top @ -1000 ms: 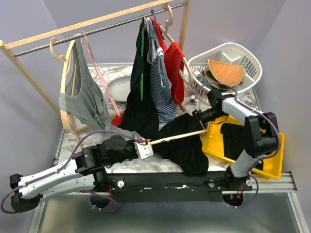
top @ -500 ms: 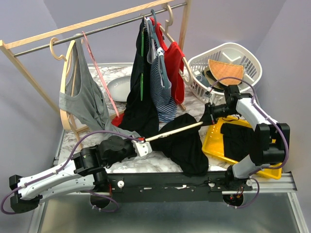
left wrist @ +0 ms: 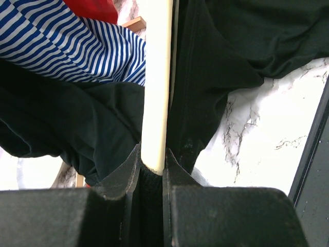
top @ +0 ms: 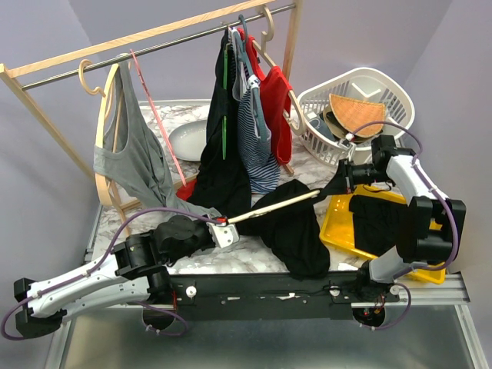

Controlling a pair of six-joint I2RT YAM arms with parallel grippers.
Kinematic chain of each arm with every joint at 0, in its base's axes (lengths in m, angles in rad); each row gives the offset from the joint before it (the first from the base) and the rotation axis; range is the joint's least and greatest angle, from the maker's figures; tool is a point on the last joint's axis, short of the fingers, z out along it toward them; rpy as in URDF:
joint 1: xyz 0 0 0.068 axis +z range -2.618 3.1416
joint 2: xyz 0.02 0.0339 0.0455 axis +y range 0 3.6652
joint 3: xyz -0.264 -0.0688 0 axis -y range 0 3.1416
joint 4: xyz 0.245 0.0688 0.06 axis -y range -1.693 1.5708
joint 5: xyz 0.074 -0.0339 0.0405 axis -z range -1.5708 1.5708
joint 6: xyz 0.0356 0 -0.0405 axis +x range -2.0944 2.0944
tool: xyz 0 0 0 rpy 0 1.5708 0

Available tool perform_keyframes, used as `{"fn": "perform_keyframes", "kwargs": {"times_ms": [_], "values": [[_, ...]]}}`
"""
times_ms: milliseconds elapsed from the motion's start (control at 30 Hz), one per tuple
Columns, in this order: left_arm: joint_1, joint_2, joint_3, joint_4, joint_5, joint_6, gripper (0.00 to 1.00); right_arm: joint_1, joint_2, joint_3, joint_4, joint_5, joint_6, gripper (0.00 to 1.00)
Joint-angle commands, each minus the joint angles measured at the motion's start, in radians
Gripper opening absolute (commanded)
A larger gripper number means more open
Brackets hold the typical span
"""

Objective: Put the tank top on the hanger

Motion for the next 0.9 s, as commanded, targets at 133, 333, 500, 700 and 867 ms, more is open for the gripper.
{"fn": "perform_keyframes", "kwargs": {"times_ms": [133,333,500,700,867], "values": [[0.008,-0.016,0.002,-0.003,-0.08,0.011,0.0,-0.093,-0.035,0.042,-0.027,-0.014,-0.06,0.01],[0.009,0.007,0.005,-0.008,-0.087,0.011,0.0,-0.117,-0.046,0.052,-0.062,-0.039,-0.095,0.01],[0.012,0.032,0.01,-0.011,-0.089,0.014,0.0,-0.12,-0.057,0.055,-0.095,-0.059,-0.128,0.01],[0.025,0.072,0.018,-0.007,-0.087,0.017,0.0,-0.12,-0.041,0.088,-0.226,-0.102,-0.269,0.01],[0.043,0.102,0.024,0.013,-0.038,0.02,0.0,-0.12,-0.022,0.117,-0.373,-0.171,-0.463,0.01]]}}
